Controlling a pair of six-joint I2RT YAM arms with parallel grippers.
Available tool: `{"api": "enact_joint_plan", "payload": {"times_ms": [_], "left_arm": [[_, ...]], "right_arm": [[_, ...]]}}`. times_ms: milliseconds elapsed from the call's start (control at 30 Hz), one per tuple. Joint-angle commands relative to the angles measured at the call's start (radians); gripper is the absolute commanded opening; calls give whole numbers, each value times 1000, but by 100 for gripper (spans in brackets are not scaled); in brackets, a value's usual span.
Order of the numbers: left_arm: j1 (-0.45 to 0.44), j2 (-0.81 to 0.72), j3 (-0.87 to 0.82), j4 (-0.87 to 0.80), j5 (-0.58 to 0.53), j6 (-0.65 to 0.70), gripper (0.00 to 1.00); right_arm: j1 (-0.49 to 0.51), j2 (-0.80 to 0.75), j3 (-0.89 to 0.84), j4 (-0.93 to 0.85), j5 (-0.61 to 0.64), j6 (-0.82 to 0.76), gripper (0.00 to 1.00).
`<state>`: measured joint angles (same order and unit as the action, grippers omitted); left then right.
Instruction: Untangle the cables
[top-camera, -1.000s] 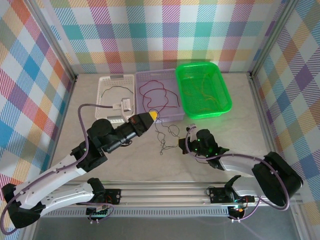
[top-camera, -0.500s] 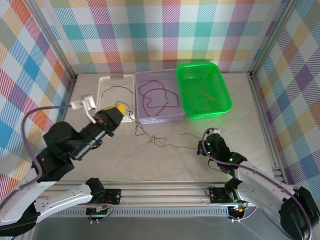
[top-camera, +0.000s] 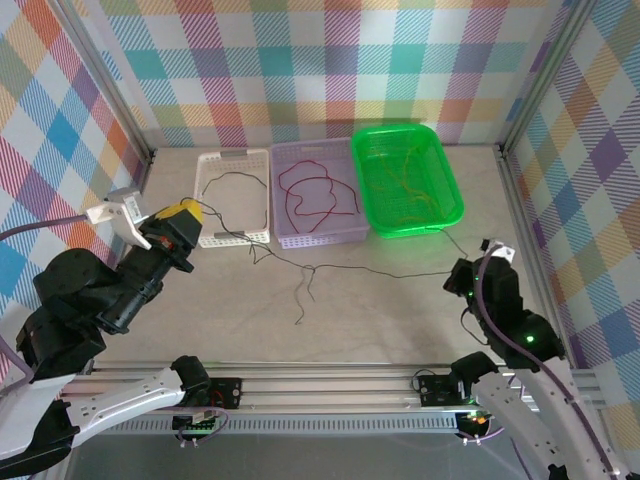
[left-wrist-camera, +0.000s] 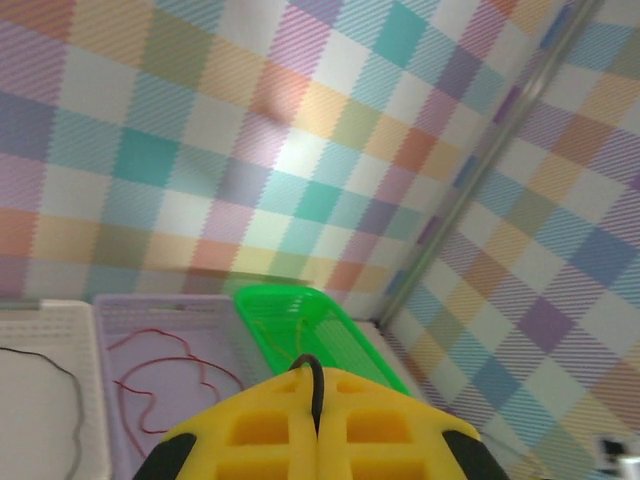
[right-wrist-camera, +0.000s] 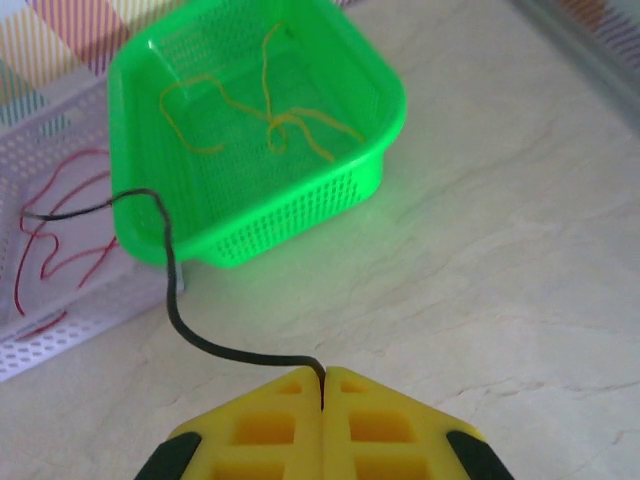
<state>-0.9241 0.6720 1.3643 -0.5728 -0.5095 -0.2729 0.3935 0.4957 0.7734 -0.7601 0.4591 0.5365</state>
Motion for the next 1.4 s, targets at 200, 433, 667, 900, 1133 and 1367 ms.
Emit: {"api": "enact_joint_plan", "payload": {"times_ms": [200,433,667,900,1133,1367], "left_arm": [[10,1,65,-81,-278,195,0],[11,18,63,-69,-505,295,0],[14,38,54,-6,-687,423,0],[92,40,13,73,-736,555,0],[132,58,-30,172,-746,641,0],[168,91,-116,210,-738,655,0]], "right_arm": [[-19,16,302,-173,122,-142,0],[-19,17,397,-214,184,-204,0],[-19,19,452,-258,201,-229,0],[-19,11,476,-290,209,-248,0],[-19,6,484,-303,225,-267,0],[-16,-22,546,-334,280,-291,0]]}}
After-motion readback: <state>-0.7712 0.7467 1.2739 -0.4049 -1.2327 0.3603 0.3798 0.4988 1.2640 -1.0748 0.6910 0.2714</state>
